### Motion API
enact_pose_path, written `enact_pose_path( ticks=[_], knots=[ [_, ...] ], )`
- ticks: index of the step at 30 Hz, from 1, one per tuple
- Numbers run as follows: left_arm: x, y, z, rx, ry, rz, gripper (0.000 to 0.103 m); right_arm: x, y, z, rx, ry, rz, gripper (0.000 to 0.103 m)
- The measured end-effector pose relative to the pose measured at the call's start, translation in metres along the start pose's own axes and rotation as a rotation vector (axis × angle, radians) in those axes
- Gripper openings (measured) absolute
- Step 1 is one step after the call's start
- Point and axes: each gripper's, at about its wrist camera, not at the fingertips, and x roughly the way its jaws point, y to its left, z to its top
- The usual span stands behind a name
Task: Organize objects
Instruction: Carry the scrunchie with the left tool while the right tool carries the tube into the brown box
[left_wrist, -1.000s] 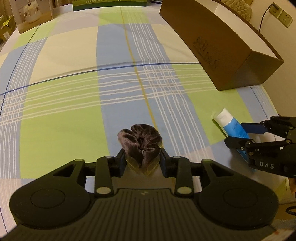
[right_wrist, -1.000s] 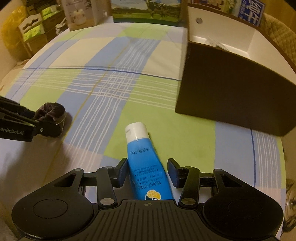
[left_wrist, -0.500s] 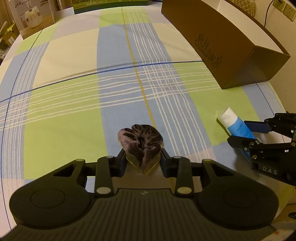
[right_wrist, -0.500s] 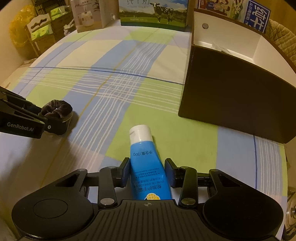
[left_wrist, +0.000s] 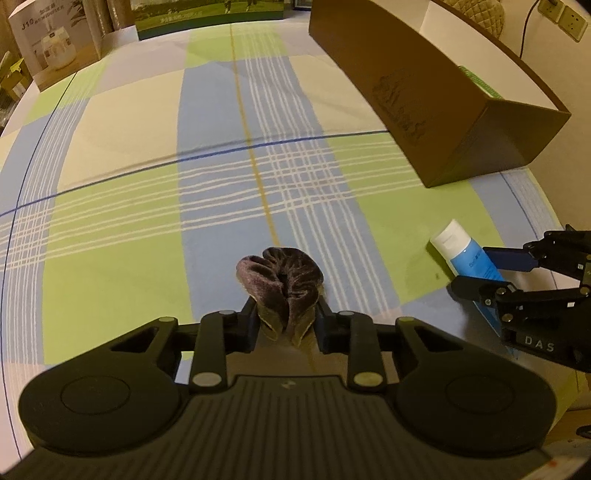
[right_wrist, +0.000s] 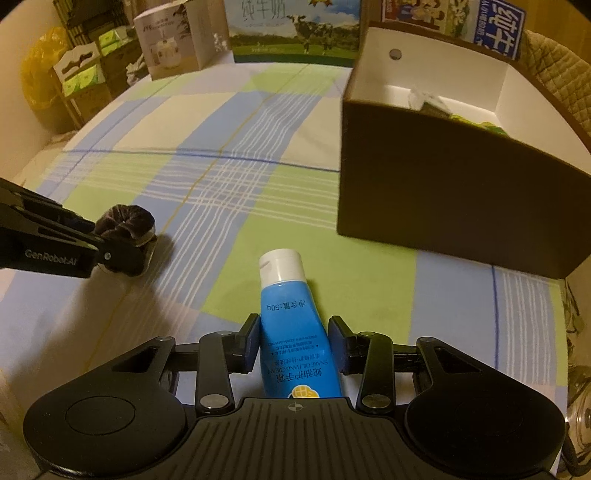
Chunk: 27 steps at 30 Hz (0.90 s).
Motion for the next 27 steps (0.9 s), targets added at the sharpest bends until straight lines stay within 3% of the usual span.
enact_pose_path(
  ticks=[12,27],
  knots=[
    [-0.019,-0.017,0.015,-0.003,-0.049,-0.012,0.023,-0.034,-0.029,0.005,0.078,-0.052,0.043,0.037],
    [-0.064,-0.065,0.057,0.057,-0.189,-0.068,0.023,-0.093,-0.058,0.035,0.117,-0.148,0.102,0.037]
  ],
)
